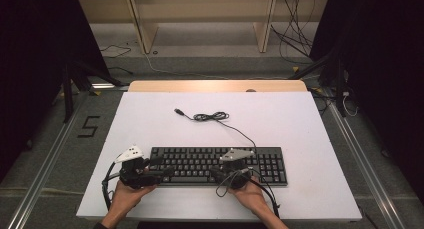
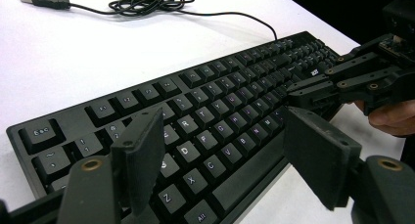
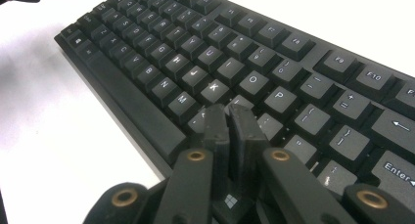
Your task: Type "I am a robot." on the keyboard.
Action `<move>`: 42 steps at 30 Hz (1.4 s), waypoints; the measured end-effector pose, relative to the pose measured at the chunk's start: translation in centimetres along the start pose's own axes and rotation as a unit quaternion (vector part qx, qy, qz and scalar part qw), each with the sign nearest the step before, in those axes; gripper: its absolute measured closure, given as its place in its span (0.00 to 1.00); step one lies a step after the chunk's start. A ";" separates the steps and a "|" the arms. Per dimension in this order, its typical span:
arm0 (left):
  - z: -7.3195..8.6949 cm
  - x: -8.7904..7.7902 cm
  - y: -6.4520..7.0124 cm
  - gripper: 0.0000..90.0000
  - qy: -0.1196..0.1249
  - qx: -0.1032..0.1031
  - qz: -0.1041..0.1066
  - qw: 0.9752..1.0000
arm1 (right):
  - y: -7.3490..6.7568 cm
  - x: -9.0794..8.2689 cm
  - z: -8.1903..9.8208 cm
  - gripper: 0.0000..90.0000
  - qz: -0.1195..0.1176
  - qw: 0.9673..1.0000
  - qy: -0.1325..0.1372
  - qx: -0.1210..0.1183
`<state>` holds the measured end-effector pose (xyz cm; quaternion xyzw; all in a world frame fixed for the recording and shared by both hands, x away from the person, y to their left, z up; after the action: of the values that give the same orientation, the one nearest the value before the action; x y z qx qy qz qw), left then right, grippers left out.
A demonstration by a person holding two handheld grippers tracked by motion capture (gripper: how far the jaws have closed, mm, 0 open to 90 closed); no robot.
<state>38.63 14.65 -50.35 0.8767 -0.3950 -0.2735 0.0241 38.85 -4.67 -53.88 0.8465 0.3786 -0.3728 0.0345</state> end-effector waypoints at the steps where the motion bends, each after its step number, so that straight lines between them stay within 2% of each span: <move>1: 0.0 0.0 0.0 0.35 0.000 -0.001 0.000 1.000 | 0.0 0.0 0.0 0.97 0.000 1.000 0.000 0.000; 6: 0.0 0.0 0.0 0.35 0.000 0.002 -0.001 1.000 | 0.1 0.2 0.2 0.99 0.004 1.000 -0.005 -0.001; 13: 0.0 0.0 0.1 0.35 -0.001 0.002 0.000 1.000 | 0.1 0.3 0.3 1.00 0.016 1.000 -0.006 -0.016; 20: 0.0 -0.1 0.0 0.35 0.001 0.003 -0.001 1.000 | 0.1 0.2 0.2 0.99 0.012 1.000 -0.004 -0.010; 23: 0.0 -0.1 0.0 0.35 0.003 0.003 -0.002 1.000 | 0.1 0.0 0.0 0.96 0.003 1.000 0.000 -0.003; 28: -0.1 -0.1 0.0 0.34 0.005 0.002 -0.001 1.000 | 0.3 -0.8 -0.6 0.90 -0.010 1.000 0.023 0.015; 32: -0.1 -0.2 0.0 0.34 0.005 0.003 -0.001 1.000 | 0.1 -1.5 -0.9 0.84 -0.020 0.999 0.034 0.017; 42: -0.2 -0.3 0.0 0.33 0.007 0.005 0.001 1.000 | 0.1 -2.6 -1.1 0.59 -0.028 0.998 0.046 0.019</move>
<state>38.58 14.84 -50.07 0.8785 -0.3966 -0.2652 0.0233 38.42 -5.93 -51.39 0.8520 0.3968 -0.3414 -0.0093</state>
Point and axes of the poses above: each handheld gripper's, and its own axes: x roughly forward along the jaws, z roughly out of its underside, y roughly to its right, the point moved 9 cm from there along x, roughly forward along the jaws, and after that the axes turned 4 degrees about x, right-handed, at the moved point
